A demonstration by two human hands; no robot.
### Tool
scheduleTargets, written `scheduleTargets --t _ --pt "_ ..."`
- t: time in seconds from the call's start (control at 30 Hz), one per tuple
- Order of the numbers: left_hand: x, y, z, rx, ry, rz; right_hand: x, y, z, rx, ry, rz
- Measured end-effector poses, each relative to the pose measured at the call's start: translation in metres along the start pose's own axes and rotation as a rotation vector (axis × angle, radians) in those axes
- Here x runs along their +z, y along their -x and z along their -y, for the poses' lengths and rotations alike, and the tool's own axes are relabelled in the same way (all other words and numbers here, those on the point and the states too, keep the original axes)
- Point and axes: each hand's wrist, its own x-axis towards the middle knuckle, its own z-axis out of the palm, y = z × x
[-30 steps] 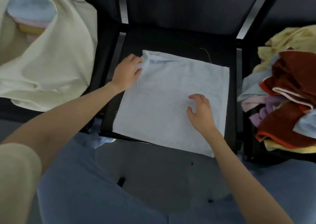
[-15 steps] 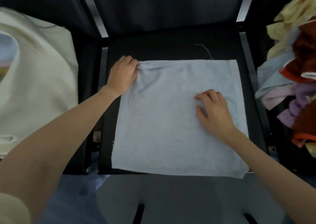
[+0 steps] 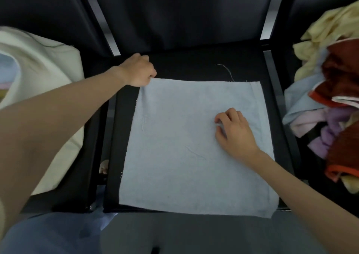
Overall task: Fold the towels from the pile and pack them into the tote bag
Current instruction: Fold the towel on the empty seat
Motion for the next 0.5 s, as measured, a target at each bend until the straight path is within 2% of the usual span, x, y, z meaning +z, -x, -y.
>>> scheduleTargets --t 0.1,0.17,0.23,0.33,0.43,0.5 --pt "0.002 -0.006 0.003 0.057 -0.289 0.050 0.000 -0.002 -0.003 -0.026 0.030 0.016" --pt "0.008 -0.007 0.005 0.009 -0.363 0.022 -0.001 -0.003 -0.003 -0.052 0.061 0.044" --pt "0.015 -0.005 0.005 -0.097 -0.268 -0.012 -0.006 -0.008 -0.002 -0.057 0.062 0.105" --pt "0.030 0.004 -0.005 -0.278 -0.053 -0.159 -0.020 -0.026 -0.008 0.111 -0.049 0.163" --pt "0.045 0.016 -0.034 -0.426 0.151 -0.430 -0.033 -0.043 -0.025 0.281 0.020 -0.057" --pt "0.051 0.020 -0.055 -0.465 0.250 -0.543 -0.039 -0.053 -0.040 0.416 0.036 -0.146"
